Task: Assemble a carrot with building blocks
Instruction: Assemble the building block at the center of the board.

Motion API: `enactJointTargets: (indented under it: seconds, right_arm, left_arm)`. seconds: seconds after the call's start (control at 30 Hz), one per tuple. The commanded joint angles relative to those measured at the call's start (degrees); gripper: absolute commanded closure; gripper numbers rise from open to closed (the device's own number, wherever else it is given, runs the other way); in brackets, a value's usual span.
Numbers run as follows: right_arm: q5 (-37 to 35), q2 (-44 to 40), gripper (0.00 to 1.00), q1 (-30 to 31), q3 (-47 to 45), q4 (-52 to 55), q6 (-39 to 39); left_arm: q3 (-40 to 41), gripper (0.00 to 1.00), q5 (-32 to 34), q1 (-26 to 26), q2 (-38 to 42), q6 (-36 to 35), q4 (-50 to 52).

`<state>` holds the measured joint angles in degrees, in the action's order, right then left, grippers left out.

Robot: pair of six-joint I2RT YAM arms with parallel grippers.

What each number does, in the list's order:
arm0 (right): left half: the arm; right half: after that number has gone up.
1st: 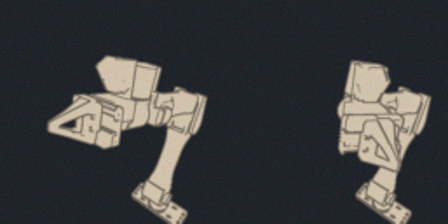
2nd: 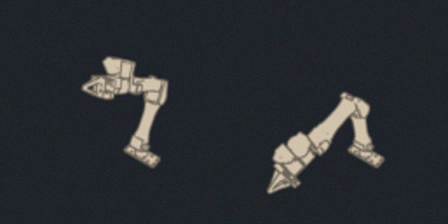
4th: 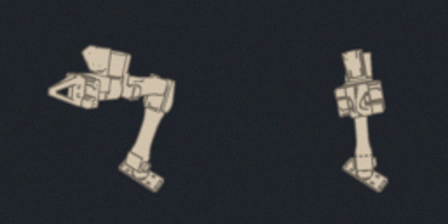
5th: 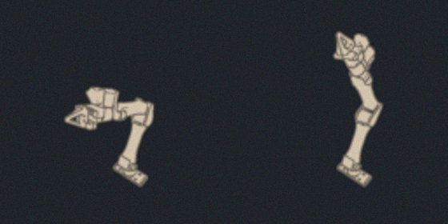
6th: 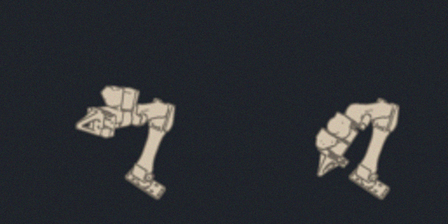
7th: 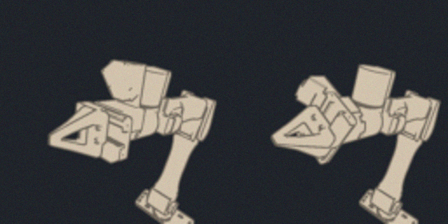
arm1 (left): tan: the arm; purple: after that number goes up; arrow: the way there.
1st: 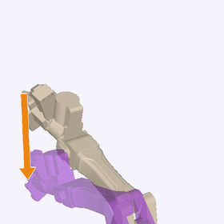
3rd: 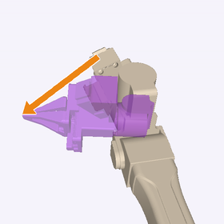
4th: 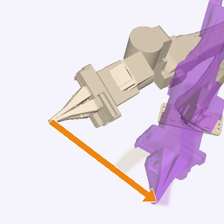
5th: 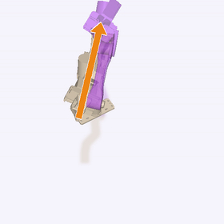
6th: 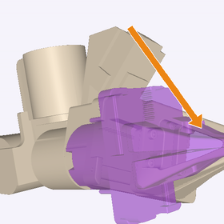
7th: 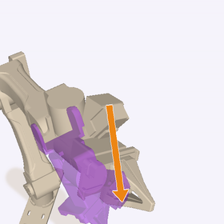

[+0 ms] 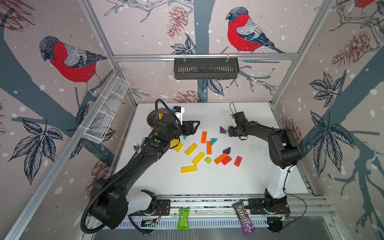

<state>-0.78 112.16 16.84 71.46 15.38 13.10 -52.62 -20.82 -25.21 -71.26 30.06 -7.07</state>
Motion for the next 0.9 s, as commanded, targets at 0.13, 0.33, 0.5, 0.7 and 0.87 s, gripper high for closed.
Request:
enactJointTargets:
  seconds: [0.13, 0.33, 0.5, 0.7, 0.87]
  right_arm:
    - [-2.8, 0.5, 0.46, -1.08, 0.53, 0.88, -0.69]
    - [-3.62, 0.09, 0.49, -1.7, 0.95, 1.63, -0.8]
    - [0.66, -2.01, 0.58, -1.48, 1.18, 0.54, 0.29]
    - [4.1, 1.13, 0.53, -1.46, 5.18, -0.58, 4.14]
    - [3.36, 4.28, 0.5, -1.46, 7.28, -0.6, 6.93]
  left_arm:
    - [-0.46, 0.18, 0.01, -0.01, 0.1, 0.37, -0.59]
    - [-0.38, 0.18, -0.01, -0.03, 0.16, 0.47, -0.67]
    - [-0.46, 0.18, 0.3, -0.01, 0.11, 0.43, -0.49]
    - [-0.5, 0.18, 0.34, -0.01, 0.25, 0.38, -0.4]
    - [-0.45, 0.18, 0.66, -0.01, 0.4, 0.33, -0.21]
